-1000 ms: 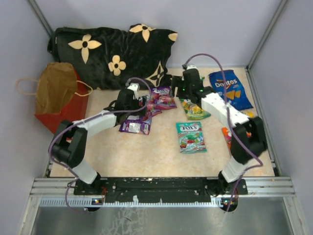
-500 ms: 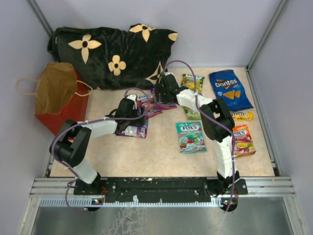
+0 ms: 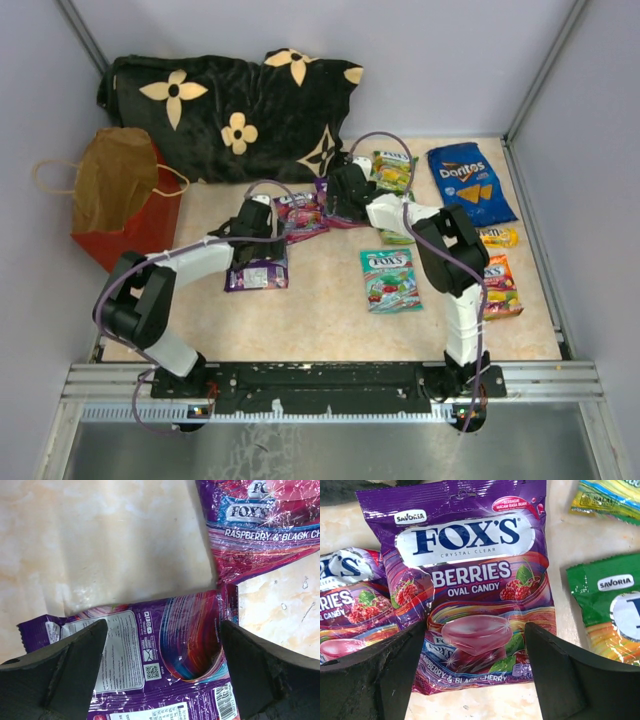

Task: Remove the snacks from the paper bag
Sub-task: Move the snack to the center of the board.

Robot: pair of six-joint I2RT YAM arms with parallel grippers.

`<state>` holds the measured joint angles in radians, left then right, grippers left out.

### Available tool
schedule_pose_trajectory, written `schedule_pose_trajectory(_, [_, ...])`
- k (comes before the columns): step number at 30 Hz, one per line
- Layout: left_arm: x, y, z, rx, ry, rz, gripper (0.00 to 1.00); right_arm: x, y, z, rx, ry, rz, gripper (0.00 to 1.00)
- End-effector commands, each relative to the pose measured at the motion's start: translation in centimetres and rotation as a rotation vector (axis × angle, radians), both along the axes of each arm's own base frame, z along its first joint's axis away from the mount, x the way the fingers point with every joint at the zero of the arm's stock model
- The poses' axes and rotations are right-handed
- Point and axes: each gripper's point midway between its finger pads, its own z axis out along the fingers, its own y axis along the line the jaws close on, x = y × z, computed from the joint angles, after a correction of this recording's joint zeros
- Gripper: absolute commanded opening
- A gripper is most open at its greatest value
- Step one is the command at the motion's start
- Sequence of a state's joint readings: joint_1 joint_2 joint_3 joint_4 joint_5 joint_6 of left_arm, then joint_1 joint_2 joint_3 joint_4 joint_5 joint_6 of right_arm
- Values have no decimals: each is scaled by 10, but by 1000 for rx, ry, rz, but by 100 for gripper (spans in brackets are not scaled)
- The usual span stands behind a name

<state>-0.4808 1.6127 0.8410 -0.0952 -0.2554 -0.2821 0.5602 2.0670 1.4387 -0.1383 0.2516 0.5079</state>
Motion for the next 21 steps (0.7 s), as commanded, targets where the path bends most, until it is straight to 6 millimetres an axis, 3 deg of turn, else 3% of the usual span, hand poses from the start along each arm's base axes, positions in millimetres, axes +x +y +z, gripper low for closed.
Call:
schedule_pose_trajectory(1, [6,7,38,20,-43,-2,100,-28,-10,-20,-37,76,-46,82])
schedule_pose_trajectory(6, [44,-26,87,-69,-181,-97,100,-34,-4,-21,-36,85,-45,83])
schedule_pose_trajectory(9, [65,-43,93,-82,-199,-138,100,-37,-5,-19,-34,84,-48,83])
schedule_pose_trajectory(13, [90,-72,84,-137,-185,-198,99,-40,-8,-18,-35,85,-50,84])
schedule_pose_trajectory(16, [103,-91,63,-176,-140,-232,97,-42,-9,-18,-32,86,-51,84])
schedule_pose_trajectory(21, [109,-95,22,-173,-53,-187,94,-45,-8,-20,-19,89,-42,84])
